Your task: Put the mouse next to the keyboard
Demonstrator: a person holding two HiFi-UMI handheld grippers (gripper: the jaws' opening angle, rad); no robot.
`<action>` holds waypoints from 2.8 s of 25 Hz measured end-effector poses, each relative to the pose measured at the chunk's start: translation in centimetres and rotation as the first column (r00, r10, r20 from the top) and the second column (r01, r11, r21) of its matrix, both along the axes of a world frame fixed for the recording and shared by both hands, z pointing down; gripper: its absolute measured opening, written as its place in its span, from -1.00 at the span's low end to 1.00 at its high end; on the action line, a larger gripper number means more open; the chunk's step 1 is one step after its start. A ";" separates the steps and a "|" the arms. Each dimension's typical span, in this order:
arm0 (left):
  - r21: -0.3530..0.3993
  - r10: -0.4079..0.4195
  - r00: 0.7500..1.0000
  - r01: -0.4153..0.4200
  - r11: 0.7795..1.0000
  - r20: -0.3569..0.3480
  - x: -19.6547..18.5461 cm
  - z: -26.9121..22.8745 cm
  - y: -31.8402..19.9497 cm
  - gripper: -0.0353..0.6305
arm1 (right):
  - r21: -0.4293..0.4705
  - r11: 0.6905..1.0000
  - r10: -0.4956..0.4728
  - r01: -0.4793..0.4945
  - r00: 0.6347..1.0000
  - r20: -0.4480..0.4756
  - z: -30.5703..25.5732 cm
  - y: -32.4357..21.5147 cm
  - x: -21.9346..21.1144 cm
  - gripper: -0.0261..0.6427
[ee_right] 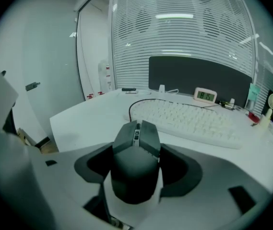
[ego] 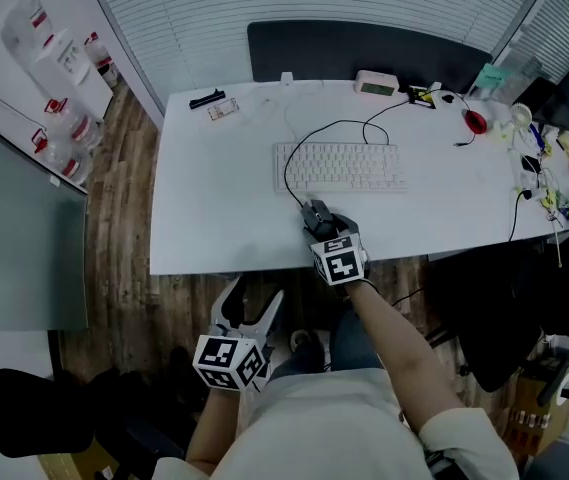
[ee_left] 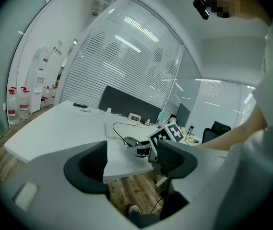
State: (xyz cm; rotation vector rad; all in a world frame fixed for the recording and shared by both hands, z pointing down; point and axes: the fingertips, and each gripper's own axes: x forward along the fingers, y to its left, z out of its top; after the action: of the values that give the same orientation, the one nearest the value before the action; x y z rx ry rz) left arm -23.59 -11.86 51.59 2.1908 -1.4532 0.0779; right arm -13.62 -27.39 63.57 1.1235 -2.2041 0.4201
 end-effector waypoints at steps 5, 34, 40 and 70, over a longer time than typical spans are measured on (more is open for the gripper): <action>0.008 0.017 1.000 -0.017 1.000 0.003 1.7 -0.5 -0.8 0.05 | 0.056 0.998 0.002 -0.003 1.000 0.026 -2.2 -0.5 1.6 -0.05; 0.051 0.085 0.996 -0.087 0.995 0.029 12.0 -2.6 -11.9 0.05 | 0.133 0.975 0.177 -0.179 0.984 0.034 -5.9 -12.2 19.2 -0.05; 0.043 0.086 0.996 -0.087 0.995 0.029 13.7 -2.4 -14.0 0.05 | 0.127 0.966 0.222 -0.223 0.975 0.025 -5.3 -14.6 23.0 -0.05; -0.010 0.100 0.994 -0.099 0.995 0.039 19.3 -0.9 -20.7 0.05 | -0.043 0.922 0.382 -0.385 0.921 -0.074 2.1 -20.3 36.2 -0.05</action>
State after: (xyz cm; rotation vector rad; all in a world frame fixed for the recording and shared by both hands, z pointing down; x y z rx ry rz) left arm -4.27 -32.57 50.72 2.2662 -1.3616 0.1622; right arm 22.54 -47.64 65.63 1.5214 -1.9003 0.5985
